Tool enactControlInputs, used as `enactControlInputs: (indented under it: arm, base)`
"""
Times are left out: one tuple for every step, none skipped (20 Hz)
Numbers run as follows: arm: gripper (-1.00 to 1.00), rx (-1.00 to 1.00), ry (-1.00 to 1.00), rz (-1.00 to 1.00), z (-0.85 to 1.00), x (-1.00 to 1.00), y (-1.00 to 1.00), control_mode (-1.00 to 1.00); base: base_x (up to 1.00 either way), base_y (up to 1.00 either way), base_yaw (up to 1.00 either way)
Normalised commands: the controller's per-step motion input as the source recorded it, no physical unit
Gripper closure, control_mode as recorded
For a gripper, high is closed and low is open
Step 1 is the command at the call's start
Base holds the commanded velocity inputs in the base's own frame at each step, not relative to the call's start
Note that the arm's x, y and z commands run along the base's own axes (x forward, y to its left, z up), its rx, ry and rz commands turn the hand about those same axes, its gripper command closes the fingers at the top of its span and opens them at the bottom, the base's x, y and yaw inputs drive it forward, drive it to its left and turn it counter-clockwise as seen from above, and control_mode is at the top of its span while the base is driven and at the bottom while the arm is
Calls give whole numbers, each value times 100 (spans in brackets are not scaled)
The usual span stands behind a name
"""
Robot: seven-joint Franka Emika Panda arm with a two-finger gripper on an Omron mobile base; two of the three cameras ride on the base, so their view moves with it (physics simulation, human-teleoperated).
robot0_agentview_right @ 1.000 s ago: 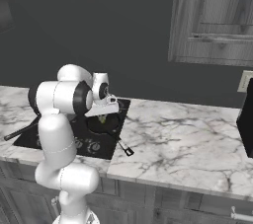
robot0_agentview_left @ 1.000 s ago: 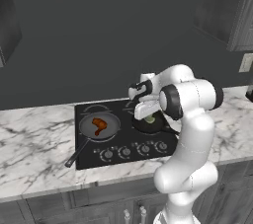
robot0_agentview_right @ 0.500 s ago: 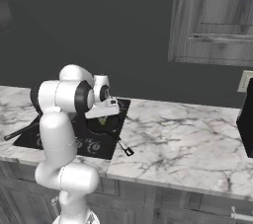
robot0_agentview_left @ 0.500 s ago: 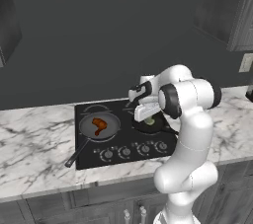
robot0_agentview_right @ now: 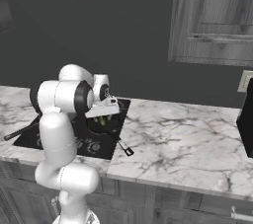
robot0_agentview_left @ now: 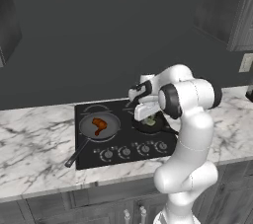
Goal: Place both pans onto different burners. Then place the lemon wedge and the chicken drumstick on different pans.
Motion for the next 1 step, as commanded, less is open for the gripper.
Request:
enactControlInputs:
  arm:
    - [-100,0,0,0,38,0,0,-100]
  base:
    - [0,0,0]
